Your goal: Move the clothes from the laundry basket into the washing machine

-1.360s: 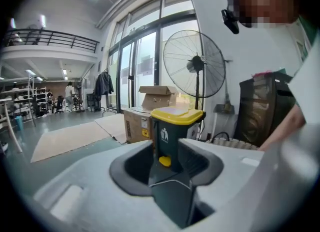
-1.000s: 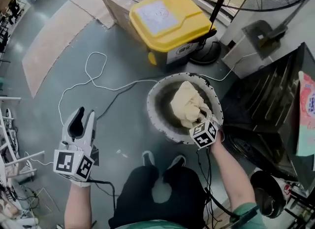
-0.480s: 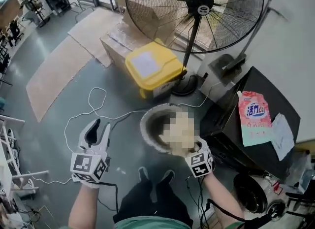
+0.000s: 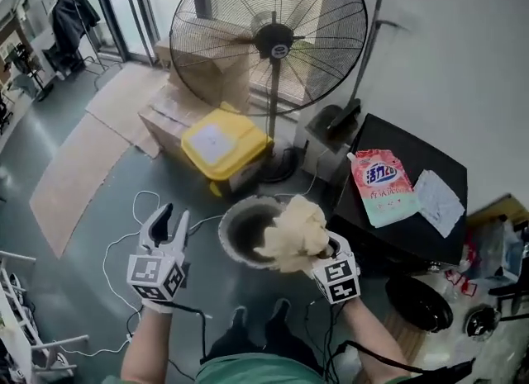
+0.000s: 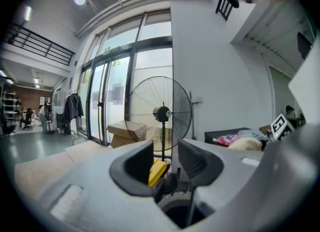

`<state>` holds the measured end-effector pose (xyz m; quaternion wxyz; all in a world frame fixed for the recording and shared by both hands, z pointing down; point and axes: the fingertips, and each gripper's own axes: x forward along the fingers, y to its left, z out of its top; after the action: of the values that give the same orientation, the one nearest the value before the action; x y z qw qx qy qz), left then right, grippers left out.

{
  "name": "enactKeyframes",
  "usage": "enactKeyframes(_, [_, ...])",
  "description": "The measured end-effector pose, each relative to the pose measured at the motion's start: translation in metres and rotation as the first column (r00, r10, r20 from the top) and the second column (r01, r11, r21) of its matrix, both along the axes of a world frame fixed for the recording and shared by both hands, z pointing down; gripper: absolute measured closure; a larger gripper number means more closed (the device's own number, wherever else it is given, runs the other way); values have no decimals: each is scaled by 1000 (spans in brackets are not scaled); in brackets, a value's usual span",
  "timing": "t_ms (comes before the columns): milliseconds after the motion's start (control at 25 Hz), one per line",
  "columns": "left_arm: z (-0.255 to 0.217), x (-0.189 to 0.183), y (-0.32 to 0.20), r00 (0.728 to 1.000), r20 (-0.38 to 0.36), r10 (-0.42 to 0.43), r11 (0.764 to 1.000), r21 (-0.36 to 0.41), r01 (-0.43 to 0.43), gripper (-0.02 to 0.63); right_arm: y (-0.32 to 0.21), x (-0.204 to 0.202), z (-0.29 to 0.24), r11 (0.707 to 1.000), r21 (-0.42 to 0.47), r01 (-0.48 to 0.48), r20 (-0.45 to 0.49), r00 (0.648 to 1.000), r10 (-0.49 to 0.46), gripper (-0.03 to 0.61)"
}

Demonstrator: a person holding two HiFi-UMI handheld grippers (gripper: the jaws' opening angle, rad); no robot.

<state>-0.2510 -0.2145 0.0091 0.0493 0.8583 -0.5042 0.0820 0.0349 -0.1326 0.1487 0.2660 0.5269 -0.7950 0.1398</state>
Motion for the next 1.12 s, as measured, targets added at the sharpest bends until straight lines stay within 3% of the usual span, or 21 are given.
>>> enactKeyframes(160, [-8, 25, -9, 992, 2, 122, 992, 11, -122, 463, 22, 25, -27, 987, 44, -155, 29, 988, 154, 420])
enactKeyframes(320, [-9, 53, -14, 970, -7, 244, 970, 12, -244, 463, 58, 51, -46, 949, 80, -306, 24, 952, 305, 420])
enactKeyframes(480, [-12, 89, -5, 930, -20, 368, 930, 25, -368, 463, 105, 82, -59, 886, 107, -452, 9, 891, 454, 420])
enactKeyframes(680, [-8, 135, 20, 862, -36, 505, 863, 24, -504, 463, 178, 120, -69, 785, 122, -607, -27, 789, 614, 420])
enactKeyframes(920, [-4, 181, 66, 802, -30, 597, 802, 15, -597, 463, 256, 164, -66, 686, 117, -718, -35, 687, 726, 420])
enactKeyframes(1120, [5, 223, 103, 783, -1, 622, 783, -12, -622, 463, 295, 198, -44, 657, 89, -748, -11, 659, 752, 420])
